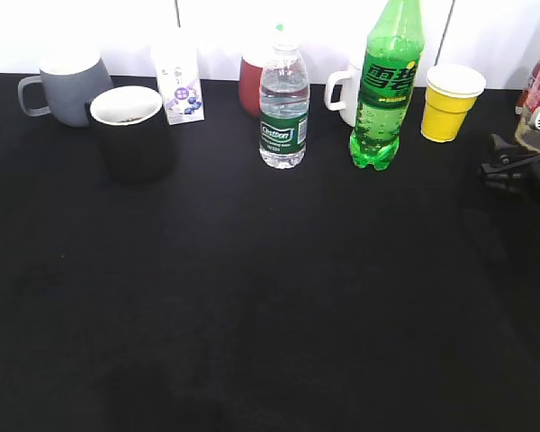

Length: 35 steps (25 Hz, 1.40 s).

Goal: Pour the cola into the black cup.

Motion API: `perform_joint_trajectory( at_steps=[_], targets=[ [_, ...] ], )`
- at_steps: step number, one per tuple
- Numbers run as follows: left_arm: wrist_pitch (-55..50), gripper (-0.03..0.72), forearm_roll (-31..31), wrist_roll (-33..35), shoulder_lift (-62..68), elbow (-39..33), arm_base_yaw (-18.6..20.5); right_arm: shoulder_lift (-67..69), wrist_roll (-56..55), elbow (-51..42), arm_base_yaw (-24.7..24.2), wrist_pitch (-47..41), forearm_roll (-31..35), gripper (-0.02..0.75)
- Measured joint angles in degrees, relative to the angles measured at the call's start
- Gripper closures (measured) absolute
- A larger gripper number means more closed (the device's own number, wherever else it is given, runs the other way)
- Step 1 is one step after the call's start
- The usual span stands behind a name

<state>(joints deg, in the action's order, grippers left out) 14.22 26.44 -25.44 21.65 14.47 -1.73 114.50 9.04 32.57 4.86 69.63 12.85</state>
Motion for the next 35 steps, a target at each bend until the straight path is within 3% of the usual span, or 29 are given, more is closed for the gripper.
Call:
perform_joint_trajectory(
  at_steps=[10,15,18,22,23,25,27,28,31,35],
  targets=[
    [0.0,0.459,0.0,0.0,0.0,0.0,0.0,-2.9,-0.9,-2.6,0.0,0.0,-1.2,0.063],
    [0.0,0.459,0.1,0.0,0.0,0.0,0.0,-5.2,-2.9,-13.3,0.0,-0.1,-2.5,0.077],
    [-0.6,0.459,-0.6,0.0,0.0,0.0,0.0,-13.3,-3.9,-18.8,0.0,-0.1,-3.9,0.117],
    [-5.4,0.459,-2.5,0.0,0.0,0.3,0.0,-36.8,-9.4,-24.0,0.0,-0.2,-9.9,0.155],
    [-9.3,0.459,-2.7,0.0,0.0,1.6,0.0,-45.1,-11.0,-24.1,0.0,-5.4,-10.6,0.154],
    [-18.9,0.459,-5.2,0.0,0.0,7.6,0.0,-61.1,-13.0,-20.4,0.0,-24.4,-12.0,0.155],
    [-33.0,0.46,-9.7,0.0,0.0,16.0,0.0,-74.4,-13.3,-9.0,0.0,-55.7,-16.1,0.158],
    [-41.9,0.46,-10.4,1.5,-0.2,20.8,0.0,-79.7,-13.3,-4.3,0.0,-66.5,-17.1,0.157],
    [-57.2,0.46,-15.5,11.3,-4.8,31.0,0.0,-93.6,-13.4,3.1,0.0,-88.0,-16.4,0.157],
    [-72.0,0.46,-18.2,16.9,-20.0,33.3,0.0,-112.9,-9.0,3.6,0.0,-118.4,-12.5,0.157]
  ],
)
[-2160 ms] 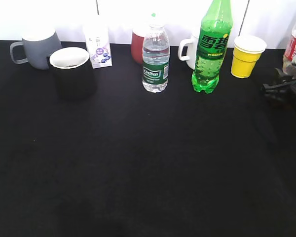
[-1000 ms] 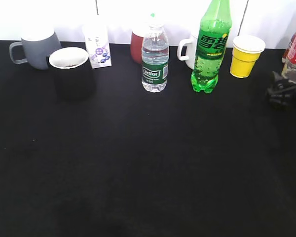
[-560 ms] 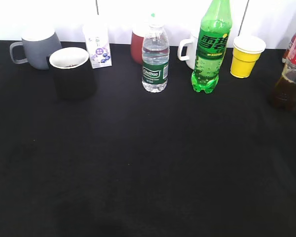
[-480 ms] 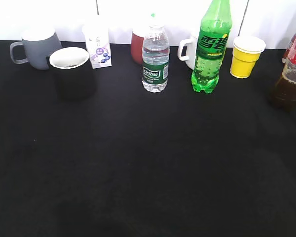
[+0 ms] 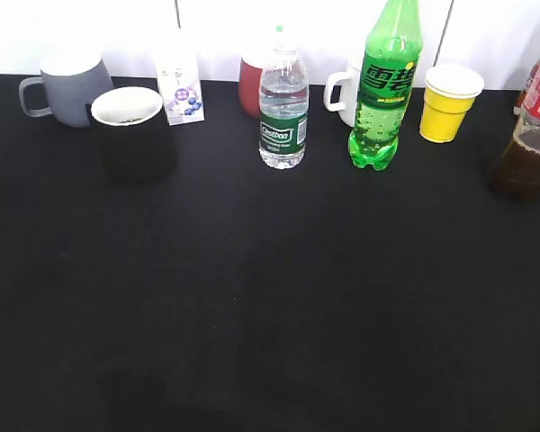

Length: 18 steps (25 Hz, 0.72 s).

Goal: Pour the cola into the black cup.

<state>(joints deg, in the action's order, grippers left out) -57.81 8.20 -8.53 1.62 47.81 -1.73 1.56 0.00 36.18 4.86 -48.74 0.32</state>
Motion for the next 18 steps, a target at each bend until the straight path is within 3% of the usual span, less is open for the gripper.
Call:
perform_joint_trajectory(
  at_steps=[2,5,10,12,18],
  targets=[
    [-6.6,0.46,-0.1,2.4,-2.1,0.5,0.0,-2.0,0.9,0.6,0.0,-9.3,1.5,0.157],
    [-10.1,0.46,-0.3,4.1,-2.1,-0.4,0.0,-2.1,1.3,0.1,0.0,-14.6,2.1,0.158],
    [-11.0,0.46,-0.9,4.4,-2.1,-9.3,0.0,-2.1,1.3,-4.4,0.0,-17.4,2.0,0.159],
    [-11.1,0.46,-4.0,4.5,-2.1,-14.6,0.0,-2.1,0.9,-4.5,0.0,-17.8,1.7,0.16],
    [-6.7,0.461,-7.8,4.8,-2.1,-16.2,0.0,-2.1,0.7,-4.9,0.0,-17.9,1.6,0.161]
  ],
)
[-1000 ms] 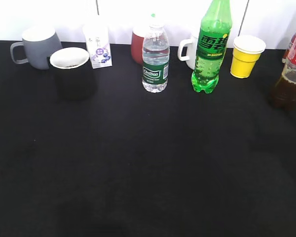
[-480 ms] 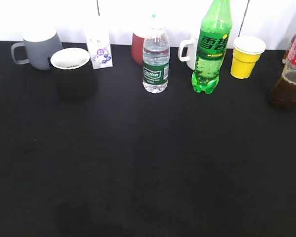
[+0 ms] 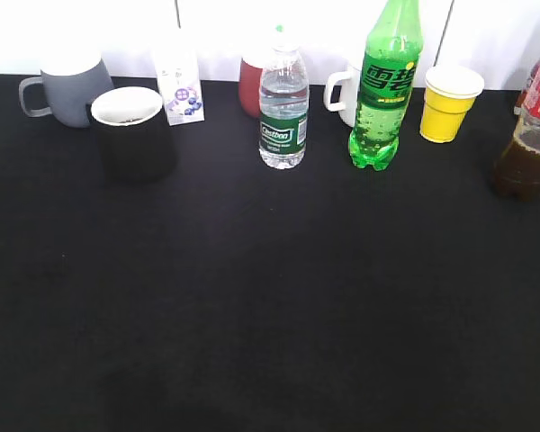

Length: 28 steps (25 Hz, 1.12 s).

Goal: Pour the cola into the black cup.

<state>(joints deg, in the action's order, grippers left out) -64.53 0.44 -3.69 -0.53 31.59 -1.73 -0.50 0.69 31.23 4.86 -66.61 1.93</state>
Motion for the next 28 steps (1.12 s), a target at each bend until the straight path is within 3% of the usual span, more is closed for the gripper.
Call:
perform_joint_trajectory(
  at_steps=[3,6,9,22,28],
  targets=[
    [0.4,0.445,-0.1,0.2,0.0,0.0,0.0,0.0,0.0,0.0,0.0,0.0,0.0,0.16],
    [0.4,0.328,0.3,0.2,0.0,0.0,0.0,0.0,-0.1,0.0,0.0,0.0,0.0,0.16],
    [1.1,0.298,0.2,0.2,0.0,-0.5,0.0,0.0,-0.1,0.0,0.0,0.0,0.0,0.162],
    [1.2,0.391,0.1,0.2,0.0,-0.7,0.0,0.0,-0.1,0.0,0.0,0.8,0.0,0.162],
    [1.2,0.412,0.1,0.2,0.0,-0.7,-3.0,0.0,-0.1,-0.4,-2.5,1.1,0.0,0.161]
  ],
)
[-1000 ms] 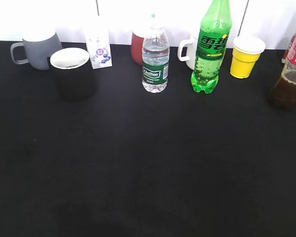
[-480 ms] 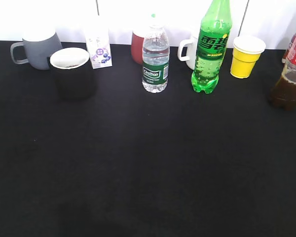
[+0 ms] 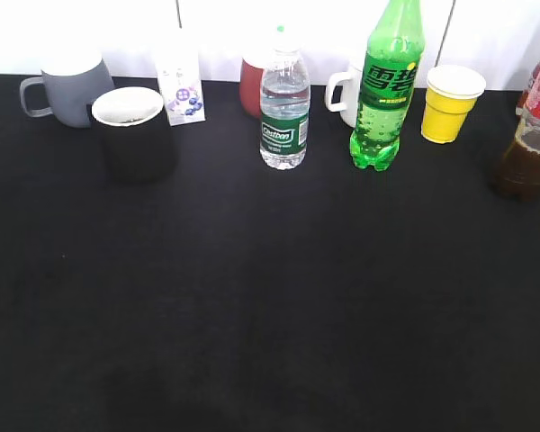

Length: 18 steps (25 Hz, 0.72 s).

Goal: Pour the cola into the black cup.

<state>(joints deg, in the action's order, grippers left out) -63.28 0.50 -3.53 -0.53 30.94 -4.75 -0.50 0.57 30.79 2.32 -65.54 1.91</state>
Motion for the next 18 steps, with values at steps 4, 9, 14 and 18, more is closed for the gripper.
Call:
perform_joint_trajectory(
  at_steps=[4,9,14,18],
  targets=[
    [0.0,0.427,0.0,0.0,0.0,0.0,0.0,0.0,0.0,0.0,0.0,0.3,0.0,0.162],
    [0.0,0.429,0.0,0.0,0.0,0.0,0.0,0.0,0.0,0.0,0.0,0.3,0.0,0.162],
    [0.0,0.443,-0.5,0.0,0.0,0.0,0.0,0.0,0.0,0.0,0.0,0.3,0.0,0.162],
    [0.0,0.448,0.0,0.0,0.0,0.0,0.0,0.0,0.0,0.0,0.0,0.3,0.0,0.162]
  ],
)
